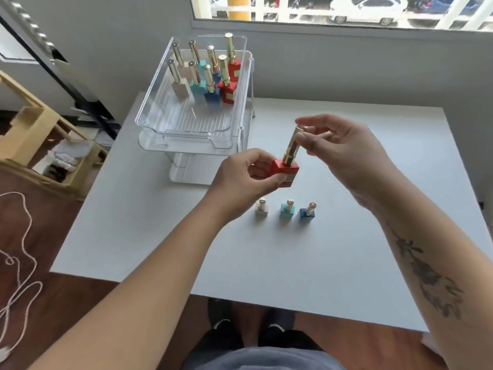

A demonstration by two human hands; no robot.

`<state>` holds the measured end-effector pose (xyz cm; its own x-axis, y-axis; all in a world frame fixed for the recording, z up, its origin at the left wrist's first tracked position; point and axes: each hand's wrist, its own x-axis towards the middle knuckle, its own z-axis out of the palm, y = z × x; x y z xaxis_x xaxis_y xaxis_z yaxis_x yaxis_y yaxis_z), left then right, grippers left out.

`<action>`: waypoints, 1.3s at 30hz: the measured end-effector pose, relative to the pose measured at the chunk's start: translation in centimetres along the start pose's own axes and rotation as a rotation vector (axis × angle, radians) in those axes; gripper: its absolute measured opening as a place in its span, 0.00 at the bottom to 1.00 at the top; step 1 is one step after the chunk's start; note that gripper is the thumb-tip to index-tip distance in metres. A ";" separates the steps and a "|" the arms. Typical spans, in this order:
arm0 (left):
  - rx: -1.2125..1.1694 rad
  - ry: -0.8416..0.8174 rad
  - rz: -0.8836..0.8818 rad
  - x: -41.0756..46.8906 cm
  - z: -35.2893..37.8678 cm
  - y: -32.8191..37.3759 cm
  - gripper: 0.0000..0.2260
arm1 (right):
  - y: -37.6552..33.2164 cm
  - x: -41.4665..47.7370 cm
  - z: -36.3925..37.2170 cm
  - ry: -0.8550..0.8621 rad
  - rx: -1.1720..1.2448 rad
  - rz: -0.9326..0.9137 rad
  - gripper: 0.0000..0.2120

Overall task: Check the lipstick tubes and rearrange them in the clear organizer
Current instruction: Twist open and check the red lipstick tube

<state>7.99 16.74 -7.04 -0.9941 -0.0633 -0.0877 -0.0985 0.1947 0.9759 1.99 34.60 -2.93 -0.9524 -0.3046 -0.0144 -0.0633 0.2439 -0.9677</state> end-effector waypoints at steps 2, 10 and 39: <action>0.000 0.004 -0.009 -0.3 -0.4 -0.1 0.08 | -0.2 0.0 0.3 -0.056 0.004 0.009 0.11; -0.041 -0.018 -0.032 -1.0 -0.9 0.1 0.07 | -0.8 0.1 0.9 -0.063 0.085 0.034 0.09; 0.003 -0.055 -0.028 -0.2 1.1 1.2 0.07 | -0.4 -0.4 -1.2 -0.020 -0.088 0.046 0.16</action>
<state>8.03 18.04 -6.10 -0.9919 -0.0145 -0.1265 -0.1268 0.1965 0.9723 2.06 35.73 -2.27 -0.9488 -0.3091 -0.0644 -0.0463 0.3380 -0.9400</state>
